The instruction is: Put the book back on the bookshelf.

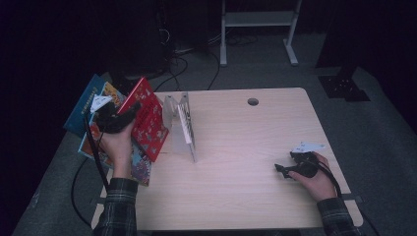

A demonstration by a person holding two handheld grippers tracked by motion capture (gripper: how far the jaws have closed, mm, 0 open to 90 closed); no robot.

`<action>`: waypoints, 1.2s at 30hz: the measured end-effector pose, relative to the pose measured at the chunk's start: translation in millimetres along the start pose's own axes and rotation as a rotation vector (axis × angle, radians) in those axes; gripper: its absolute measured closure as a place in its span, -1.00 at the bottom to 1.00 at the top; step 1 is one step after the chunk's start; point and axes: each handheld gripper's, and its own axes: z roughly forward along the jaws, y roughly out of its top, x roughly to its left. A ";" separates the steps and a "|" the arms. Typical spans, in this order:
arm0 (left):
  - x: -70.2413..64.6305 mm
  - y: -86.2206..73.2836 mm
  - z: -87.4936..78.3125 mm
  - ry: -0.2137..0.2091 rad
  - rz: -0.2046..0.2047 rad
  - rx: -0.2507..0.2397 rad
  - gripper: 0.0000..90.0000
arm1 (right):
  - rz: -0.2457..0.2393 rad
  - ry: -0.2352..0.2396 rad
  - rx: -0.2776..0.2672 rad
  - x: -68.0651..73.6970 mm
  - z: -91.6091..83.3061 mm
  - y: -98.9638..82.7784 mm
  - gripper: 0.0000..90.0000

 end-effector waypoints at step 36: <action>-18.4 22.1 -34.0 -0.055 0.088 0.015 0.09 | 0.000 0.000 -0.001 0.0 0.0 0.0 -0.67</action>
